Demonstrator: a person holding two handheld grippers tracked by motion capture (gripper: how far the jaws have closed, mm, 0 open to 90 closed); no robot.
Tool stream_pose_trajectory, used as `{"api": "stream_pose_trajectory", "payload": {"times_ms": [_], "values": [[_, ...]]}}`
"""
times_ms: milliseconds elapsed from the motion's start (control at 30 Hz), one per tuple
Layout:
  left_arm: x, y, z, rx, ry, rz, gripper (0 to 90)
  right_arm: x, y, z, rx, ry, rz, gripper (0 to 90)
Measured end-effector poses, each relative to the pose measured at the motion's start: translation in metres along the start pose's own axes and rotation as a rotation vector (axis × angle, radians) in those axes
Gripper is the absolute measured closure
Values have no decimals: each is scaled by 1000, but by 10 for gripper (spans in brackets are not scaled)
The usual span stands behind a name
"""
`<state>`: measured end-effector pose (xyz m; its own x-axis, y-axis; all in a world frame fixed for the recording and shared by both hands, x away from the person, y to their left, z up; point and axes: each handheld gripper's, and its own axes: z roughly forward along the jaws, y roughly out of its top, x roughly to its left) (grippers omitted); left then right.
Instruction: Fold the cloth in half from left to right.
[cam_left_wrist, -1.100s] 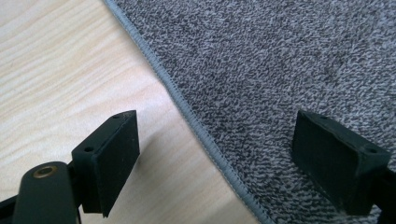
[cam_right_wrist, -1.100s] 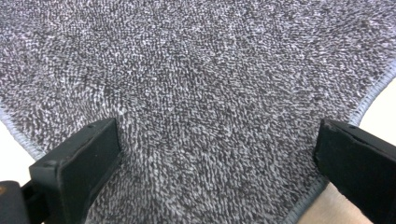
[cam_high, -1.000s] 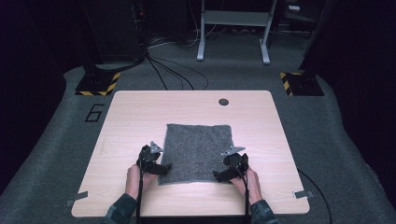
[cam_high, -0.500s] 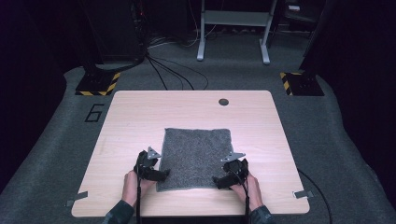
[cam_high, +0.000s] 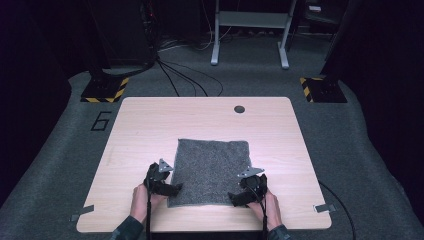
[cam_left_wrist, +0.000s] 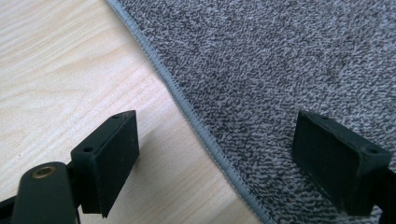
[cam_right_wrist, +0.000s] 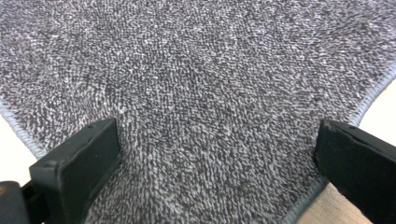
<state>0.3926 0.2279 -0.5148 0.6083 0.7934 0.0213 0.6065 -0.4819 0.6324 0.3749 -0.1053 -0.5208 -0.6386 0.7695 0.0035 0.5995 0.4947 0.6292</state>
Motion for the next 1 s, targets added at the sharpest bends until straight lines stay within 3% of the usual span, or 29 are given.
{"api": "stream_pose_trajectory", "payload": {"times_ms": [67, 200, 433, 500, 633, 700, 733, 767, 833, 867, 933, 1000], "values": [[2, 2, -3, -20, -11, -26, 100, -1, 1, -2, -17, 20, 21, 0], [16, 12, -13, -47, -24, -40, 93, 2, 10, -9, -47, 37, 21, 4], [38, 32, -10, -54, -32, -69, 47, 25, 32, -8, -67, 86, -42, 16], [41, 37, -5, -63, -16, -78, 26, 34, 38, -4, -72, 109, -56, 20], [53, 48, 7, -61, -28, -94, 1, 57, 50, 7, -79, 149, -108, 21], [60, 53, 13, -57, -60, -119, 0, 70, 55, 14, -73, 169, -124, 22], [61, 55, 16, -67, -51, -127, 0, 78, 57, 17, -61, 183, -121, 23], [64, 57, 19, -50, -54, -114, 0, 84, 59, 20, -56, 194, -136, 23], [69, 62, 24, -40, -55, -127, 0, 96, 65, 26, -58, 217, -153, 26], [71, 64, 27, -43, -48, -125, 4, 102, 68, 27, -55, 219, -159, 32], [78, 68, 32, -36, -76, -149, 34, 110, 76, 30, -56, 229, -177, 44], [81, 70, 36, -45, -60, -146, 62, 114, 81, 32, -62, 232, -191, 59]]}}
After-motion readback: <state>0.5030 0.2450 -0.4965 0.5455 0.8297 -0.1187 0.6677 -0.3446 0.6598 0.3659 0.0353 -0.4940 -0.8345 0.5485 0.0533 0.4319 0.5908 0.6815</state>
